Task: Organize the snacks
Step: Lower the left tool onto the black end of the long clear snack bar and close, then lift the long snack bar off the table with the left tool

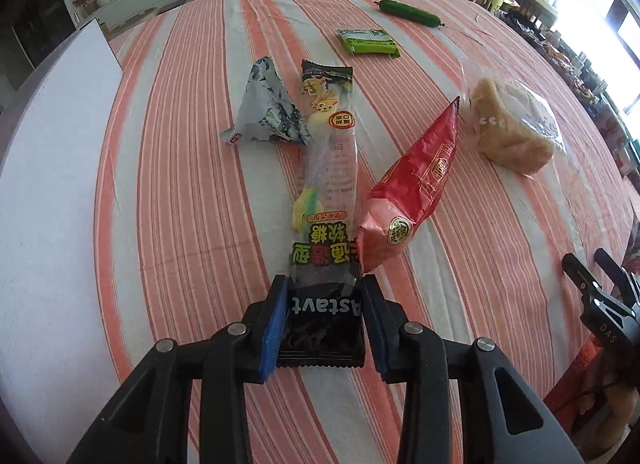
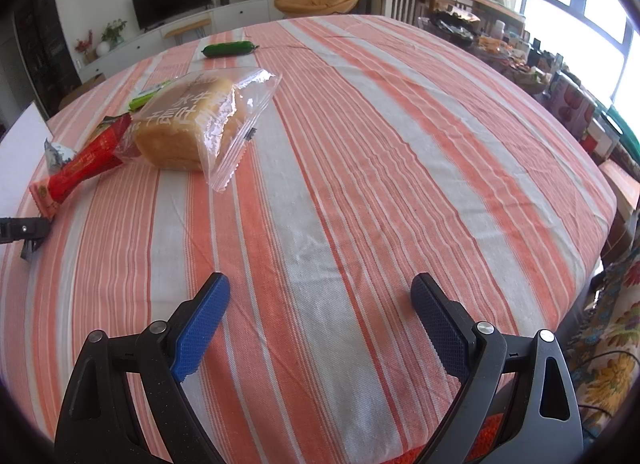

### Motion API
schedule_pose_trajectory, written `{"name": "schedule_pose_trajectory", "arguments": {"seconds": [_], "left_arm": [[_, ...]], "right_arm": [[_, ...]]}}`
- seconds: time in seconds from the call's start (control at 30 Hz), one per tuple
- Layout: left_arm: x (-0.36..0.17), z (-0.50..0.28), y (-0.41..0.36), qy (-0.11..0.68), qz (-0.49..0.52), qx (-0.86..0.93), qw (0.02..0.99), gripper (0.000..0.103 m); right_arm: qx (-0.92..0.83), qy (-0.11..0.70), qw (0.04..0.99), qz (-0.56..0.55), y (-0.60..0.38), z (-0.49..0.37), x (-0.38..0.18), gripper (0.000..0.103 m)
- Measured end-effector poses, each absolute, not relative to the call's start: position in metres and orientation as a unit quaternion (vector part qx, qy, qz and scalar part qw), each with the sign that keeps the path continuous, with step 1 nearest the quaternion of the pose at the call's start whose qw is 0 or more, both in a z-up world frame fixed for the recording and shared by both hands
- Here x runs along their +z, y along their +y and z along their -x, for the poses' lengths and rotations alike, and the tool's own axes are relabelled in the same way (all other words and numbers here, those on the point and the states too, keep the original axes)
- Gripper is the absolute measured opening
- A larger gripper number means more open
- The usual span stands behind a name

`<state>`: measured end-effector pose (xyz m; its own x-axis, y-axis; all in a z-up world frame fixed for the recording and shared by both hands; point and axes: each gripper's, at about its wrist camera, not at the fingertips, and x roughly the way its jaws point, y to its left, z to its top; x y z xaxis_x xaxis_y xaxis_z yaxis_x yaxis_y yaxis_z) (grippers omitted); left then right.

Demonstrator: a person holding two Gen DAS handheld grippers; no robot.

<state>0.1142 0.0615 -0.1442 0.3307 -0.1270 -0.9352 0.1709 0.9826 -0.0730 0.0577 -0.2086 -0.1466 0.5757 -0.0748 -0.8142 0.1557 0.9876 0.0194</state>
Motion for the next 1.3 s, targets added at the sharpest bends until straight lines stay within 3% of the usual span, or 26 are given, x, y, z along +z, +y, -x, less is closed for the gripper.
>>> {"name": "schedule_pose_trajectory", "arguments": {"seconds": [0.03,0.1,0.27,0.4,0.57,1.3], "left_arm": [[-0.146,-0.107,0.061,0.565,-0.024,-0.090,0.820,0.066],[-0.148,-0.102,0.060,0.543,-0.040,-0.072,0.836,0.081],[-0.155,-0.113,0.062,0.507,-0.040,-0.059,0.859,0.085],[-0.161,-0.120,0.071,0.488,-0.019,-0.043,0.872,0.103],[-0.164,-0.112,0.074,0.456,-0.017,-0.042,0.889,0.103],[-0.164,-0.110,0.073,0.454,-0.017,-0.041,0.890,0.103]], "right_arm": [[-0.065,0.456,0.886,-0.045,-0.209,-0.058,-0.147,0.094],[-0.065,0.457,0.886,-0.045,-0.208,-0.058,-0.147,0.094],[-0.064,0.456,0.886,-0.045,-0.208,-0.057,-0.147,0.094],[-0.063,0.455,0.887,-0.044,-0.209,-0.057,-0.148,0.094],[-0.063,0.455,0.887,-0.044,-0.209,-0.057,-0.148,0.094],[-0.063,0.455,0.887,-0.044,-0.210,-0.057,-0.148,0.094]]}}
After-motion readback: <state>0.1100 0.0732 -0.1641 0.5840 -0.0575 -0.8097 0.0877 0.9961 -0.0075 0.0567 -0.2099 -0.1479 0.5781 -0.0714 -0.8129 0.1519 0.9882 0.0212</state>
